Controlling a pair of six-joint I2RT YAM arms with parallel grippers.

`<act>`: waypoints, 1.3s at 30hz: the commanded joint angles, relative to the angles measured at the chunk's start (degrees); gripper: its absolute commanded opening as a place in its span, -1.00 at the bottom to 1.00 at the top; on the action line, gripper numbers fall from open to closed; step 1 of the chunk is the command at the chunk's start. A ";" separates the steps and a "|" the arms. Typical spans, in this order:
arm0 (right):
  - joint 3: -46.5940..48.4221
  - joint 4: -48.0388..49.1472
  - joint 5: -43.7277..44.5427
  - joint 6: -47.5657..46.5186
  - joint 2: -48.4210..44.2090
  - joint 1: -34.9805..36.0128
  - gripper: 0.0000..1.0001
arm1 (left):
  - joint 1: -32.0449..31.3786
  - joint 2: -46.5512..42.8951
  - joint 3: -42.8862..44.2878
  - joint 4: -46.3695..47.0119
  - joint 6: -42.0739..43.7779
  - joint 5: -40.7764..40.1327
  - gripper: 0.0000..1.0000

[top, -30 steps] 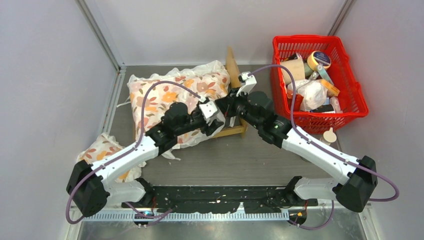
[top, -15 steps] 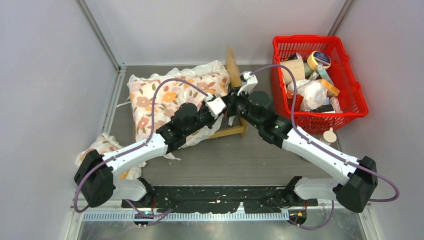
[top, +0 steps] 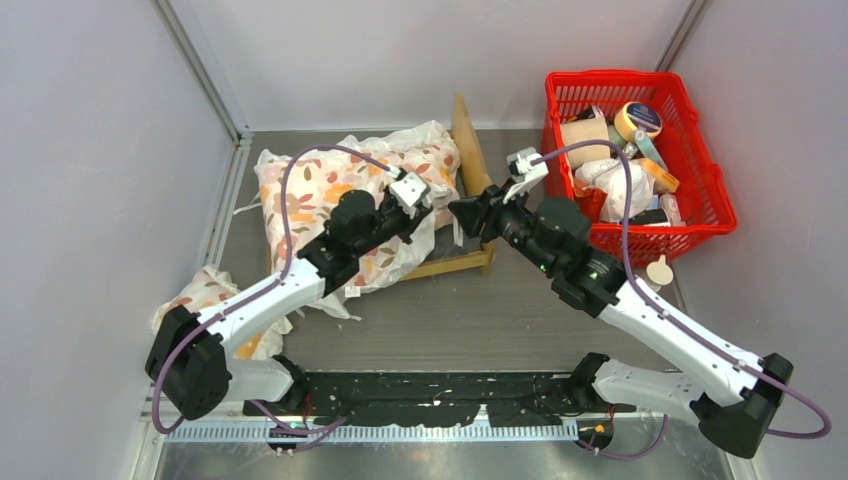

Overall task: Set up the pet bed
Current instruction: Cross the ropes on the bed frame.

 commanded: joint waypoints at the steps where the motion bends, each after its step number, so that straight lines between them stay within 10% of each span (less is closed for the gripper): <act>1: -1.00 -4.66 3.74 -10.15 -3.75 0.33 -0.17 | 3.33 -3.61 3.11 0.43 -4.11 6.72 -1.00; 22: 3.53 -5.00 8.18 -14.99 9.78 0.33 -0.15 | 12.02 -2.93 4.70 -3.02 -9.51 34.28 -1.00; 27: 4.04 -4.48 11.02 -14.36 10.70 0.28 -0.83 | 12.94 -2.30 5.41 -4.98 -8.93 35.68 -1.00; 39: 7.67 -10.25 6.82 -13.59 3.73 0.19 -0.89 | 13.25 -1.55 6.62 -13.51 0.67 34.72 -1.00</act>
